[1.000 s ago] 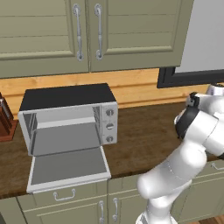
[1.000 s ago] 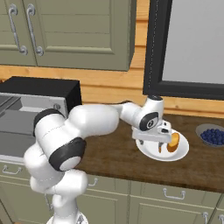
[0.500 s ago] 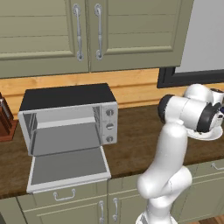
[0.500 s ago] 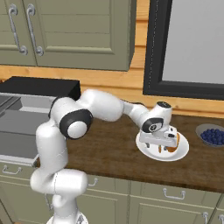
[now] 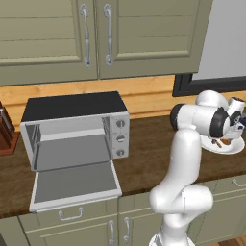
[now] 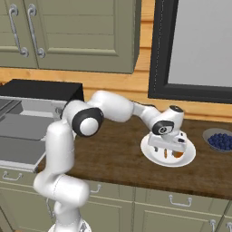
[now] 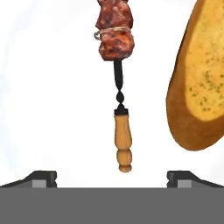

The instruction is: Pick up the kebab skewer and baguette bread, and place them inside the toaster oven. Close the toaster oven door and start by setting the timer.

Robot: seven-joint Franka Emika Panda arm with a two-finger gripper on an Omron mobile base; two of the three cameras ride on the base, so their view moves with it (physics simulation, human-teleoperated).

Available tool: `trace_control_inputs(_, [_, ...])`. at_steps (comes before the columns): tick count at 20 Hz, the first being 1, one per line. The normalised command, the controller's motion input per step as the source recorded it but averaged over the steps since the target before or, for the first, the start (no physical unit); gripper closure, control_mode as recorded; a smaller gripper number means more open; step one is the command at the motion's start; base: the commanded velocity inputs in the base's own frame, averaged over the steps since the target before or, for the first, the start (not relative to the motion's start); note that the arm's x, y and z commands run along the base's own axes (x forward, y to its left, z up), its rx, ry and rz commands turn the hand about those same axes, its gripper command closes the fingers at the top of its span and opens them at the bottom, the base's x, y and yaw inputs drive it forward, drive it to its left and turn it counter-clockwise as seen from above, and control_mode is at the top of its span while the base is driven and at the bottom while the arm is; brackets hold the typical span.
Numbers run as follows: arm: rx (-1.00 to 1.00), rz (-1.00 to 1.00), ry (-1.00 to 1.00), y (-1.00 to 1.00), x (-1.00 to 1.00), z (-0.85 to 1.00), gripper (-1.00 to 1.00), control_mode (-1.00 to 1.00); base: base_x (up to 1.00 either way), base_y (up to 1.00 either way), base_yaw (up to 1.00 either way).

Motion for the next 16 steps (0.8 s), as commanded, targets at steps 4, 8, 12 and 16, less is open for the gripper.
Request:
trace_control_inputs(4, [0.0, -0.08, 0.0, 0.08, 0.08, -0.29, -1.0, -1.0, 0.0, 0.0, 0.0])
trace_control_inputs(8, [0.0, -0.08, 0.0, 0.16, 0.02, -0.22, -1.0, -1.0, 0.0, 0.0, 0.0])
trace_control_inputs(12, [0.0, -0.07, 0.0, 0.14, 0.23, -0.26, -1.0, -1.0, 0.0, 0.0, 0.0])
trace_control_inputs(16, [0.0, -0.02, 0.0, 0.01, 0.36, -0.16, -1.0, -1.0, 0.0, 0.0, 0.0])
